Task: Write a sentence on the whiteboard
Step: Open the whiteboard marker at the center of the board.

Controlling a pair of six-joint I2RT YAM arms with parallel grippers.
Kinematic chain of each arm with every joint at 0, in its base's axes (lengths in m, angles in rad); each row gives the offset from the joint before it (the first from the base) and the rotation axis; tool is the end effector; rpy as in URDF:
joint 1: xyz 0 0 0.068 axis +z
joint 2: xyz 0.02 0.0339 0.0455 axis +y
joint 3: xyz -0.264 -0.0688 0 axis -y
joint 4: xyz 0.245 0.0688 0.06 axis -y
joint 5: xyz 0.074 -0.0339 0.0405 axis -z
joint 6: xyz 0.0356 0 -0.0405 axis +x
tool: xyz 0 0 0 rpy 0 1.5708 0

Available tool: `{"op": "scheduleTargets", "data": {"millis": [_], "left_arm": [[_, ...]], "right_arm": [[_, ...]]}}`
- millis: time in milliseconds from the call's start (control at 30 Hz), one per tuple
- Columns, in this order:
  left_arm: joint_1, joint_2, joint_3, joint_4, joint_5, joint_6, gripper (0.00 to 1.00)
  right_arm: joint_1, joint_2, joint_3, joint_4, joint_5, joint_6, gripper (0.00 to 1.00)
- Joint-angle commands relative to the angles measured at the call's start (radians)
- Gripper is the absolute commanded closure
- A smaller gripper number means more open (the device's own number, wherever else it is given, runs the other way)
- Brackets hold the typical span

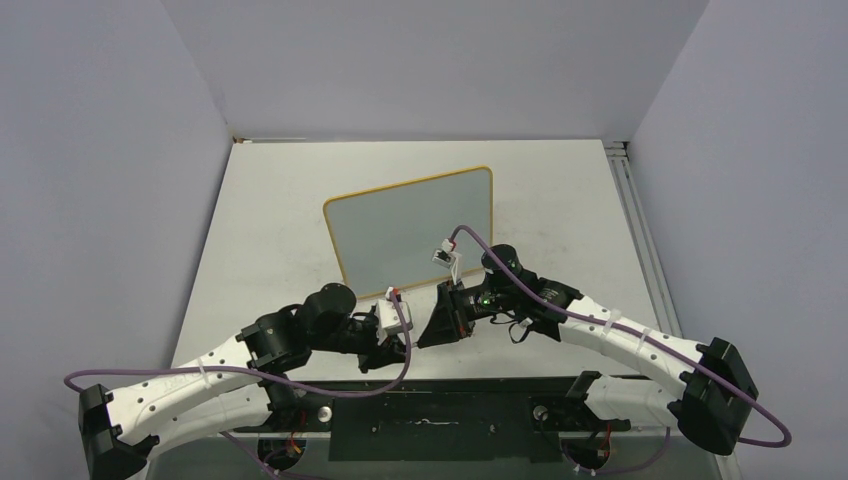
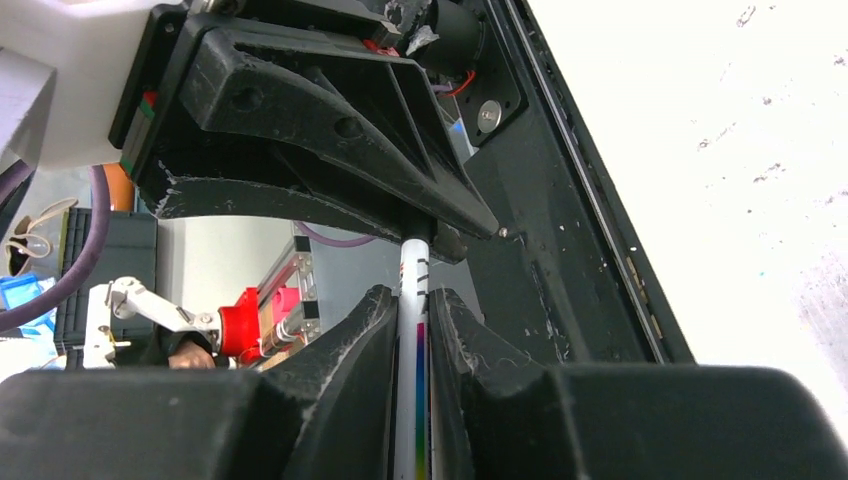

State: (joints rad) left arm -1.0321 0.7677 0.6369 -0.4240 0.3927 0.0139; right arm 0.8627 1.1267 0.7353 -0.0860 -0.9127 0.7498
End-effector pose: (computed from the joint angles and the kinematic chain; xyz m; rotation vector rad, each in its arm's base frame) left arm 0.0764 -0.1543 0.2681 1.3322 1.8146 -0.9958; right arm 0.1353 0.2014 0.2699 -0.8276 2.2903 1.8177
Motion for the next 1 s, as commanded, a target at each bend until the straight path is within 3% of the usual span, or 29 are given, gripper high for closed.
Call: {"op": "scheduleTargets", "data": {"millis": [0,67,300,600,967], "left_arm": [[0.002,-0.002,0.046,0.036,0.018,0.017,1.0],[0.003,-0.002,0.044,0.037,0.018,0.017,1.0],[0.003,-0.014,0.041,0.036,-0.004,0.021,1.0],[0.003,-0.03,0.035,0.04,-0.017,0.024,1.0],[0.003,-0.044,0.032,0.041,-0.039,0.023,1.0]], "right_arm": [[0.005,-0.019,0.006,0.062,-0.002,-0.013,0.86],[0.005,-0.022,0.004,0.06,0.007,-0.018,0.94],[-0.039,-0.067,0.012,0.023,-0.01,-0.067,0.95],[-0.165,-0.077,0.191,-0.391,-0.038,-0.356,0.95],[-0.316,-0.095,0.288,-0.57,-0.133,-0.49,0.95]]}}
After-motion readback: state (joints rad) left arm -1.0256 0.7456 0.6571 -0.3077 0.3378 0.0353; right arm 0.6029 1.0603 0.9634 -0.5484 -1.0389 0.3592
